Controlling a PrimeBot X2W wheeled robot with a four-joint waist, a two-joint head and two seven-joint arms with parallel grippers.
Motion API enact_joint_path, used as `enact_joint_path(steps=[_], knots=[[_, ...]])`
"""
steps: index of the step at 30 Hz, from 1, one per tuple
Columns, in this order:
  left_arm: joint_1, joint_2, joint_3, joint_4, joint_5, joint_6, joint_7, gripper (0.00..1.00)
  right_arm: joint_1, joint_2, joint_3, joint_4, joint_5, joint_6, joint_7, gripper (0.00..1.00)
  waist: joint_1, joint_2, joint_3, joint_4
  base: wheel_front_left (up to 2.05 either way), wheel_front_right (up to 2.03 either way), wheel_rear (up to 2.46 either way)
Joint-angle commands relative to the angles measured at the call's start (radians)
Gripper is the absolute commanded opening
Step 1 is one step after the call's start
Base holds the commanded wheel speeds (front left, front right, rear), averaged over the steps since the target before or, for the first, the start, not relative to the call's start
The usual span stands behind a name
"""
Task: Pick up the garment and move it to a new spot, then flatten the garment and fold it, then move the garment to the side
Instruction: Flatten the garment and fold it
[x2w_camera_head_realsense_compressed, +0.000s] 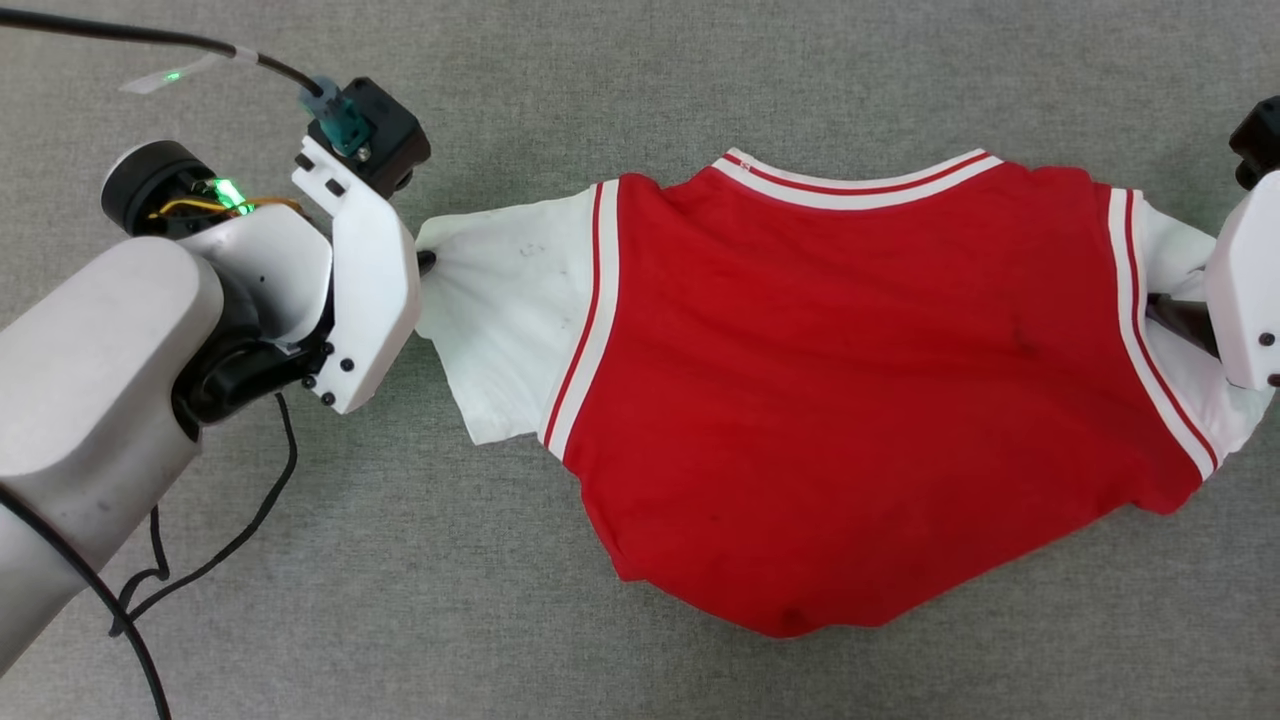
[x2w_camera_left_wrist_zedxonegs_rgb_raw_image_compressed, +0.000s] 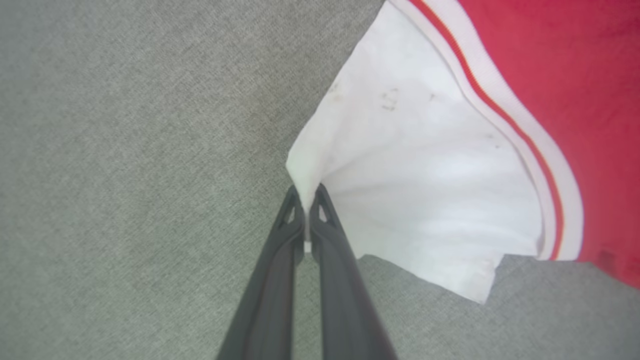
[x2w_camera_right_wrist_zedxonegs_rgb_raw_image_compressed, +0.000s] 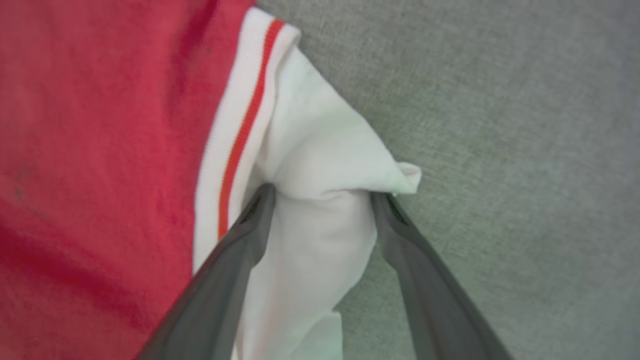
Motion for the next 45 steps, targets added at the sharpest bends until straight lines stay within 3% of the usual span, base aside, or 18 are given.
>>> enact_joint_path(steps=[1, 2, 3, 4, 9, 17, 23, 31, 37, 45], knots=[[0.005, 0.001, -0.001, 0.004, -0.006, -0.002, -0.004, 0.0, 0.052, 0.042, 0.05, 0.043, 0.002, -0.001, -0.002, 1.0, 0.0, 0.0, -0.005, -0.003, 0.0, 0.0, 0.0], [0.01, -0.001, -0.003, 0.009, -0.007, -0.003, -0.01, 0.0, 0.043, 0.04, 0.053, 0.044, 0.01, 0.0, -0.022, 0.98, 0.0, 0.0, -0.013, -0.004, 0.0, 0.0, 0.0], [0.012, -0.003, -0.003, 0.014, -0.01, -0.003, -0.016, 0.0, 0.028, 0.039, 0.051, 0.043, 0.013, 0.0, -0.05, 0.09, 0.0, 0.0, -0.022, -0.006, 0.0, 0.0, 0.0], [0.014, -0.003, -0.003, 0.018, -0.013, -0.004, -0.022, 0.0, 0.016, 0.034, 0.049, 0.043, 0.017, 0.0, -0.072, 0.0, 0.0, 0.0, -0.033, -0.008, 0.0, 0.0, 0.0], [0.022, -0.012, 0.004, 0.032, -0.017, -0.004, -0.085, 0.0, -0.001, -0.039, 0.052, 0.02, 0.035, -0.001, -0.2, 0.0, 0.0, 0.0, -0.118, -0.01, 0.0, 0.0, 0.0], [0.009, 0.008, 0.04, 0.006, 0.016, -0.004, -0.224, 0.0, 0.027, -0.156, 0.046, -0.114, 0.074, -0.001, -0.371, 0.0, 0.0, 0.0, -0.233, -0.014, 0.0, 0.0, 0.0], [-0.046, 0.0, 0.081, -0.038, 0.055, 0.015, -0.307, 0.0, -0.011, -0.195, 0.0, -0.233, 0.06, -0.001, -0.441, 0.0, 0.0, 0.0, -0.26, -0.015, 0.0, 0.0, 0.0], [-0.191, -0.068, 0.155, -0.025, 0.086, 0.045, -0.384, 0.0, -0.152, -0.14, -0.089, -0.287, -0.013, -0.001, -0.472, 0.0, 0.0, 0.0, -0.223, -0.012, 0.0, 0.0, 0.0], [-0.368, -0.152, 0.202, 0.09, 0.116, 0.04, -0.446, 0.0, -0.383, -0.044, -0.106, -0.185, -0.113, 0.0, -0.492, 0.0, 0.0, 0.0, -0.139, -0.017, 0.0, 0.0, 0.0], [-0.623, -0.2, 0.253, 0.241, 0.17, 0.03, -0.512, 0.0, -0.725, 0.065, -0.093, -0.015, -0.259, -0.001, -0.574, 0.0, 0.0, 0.0, -0.002, -0.03, 0.0, 0.0, 0.0]])
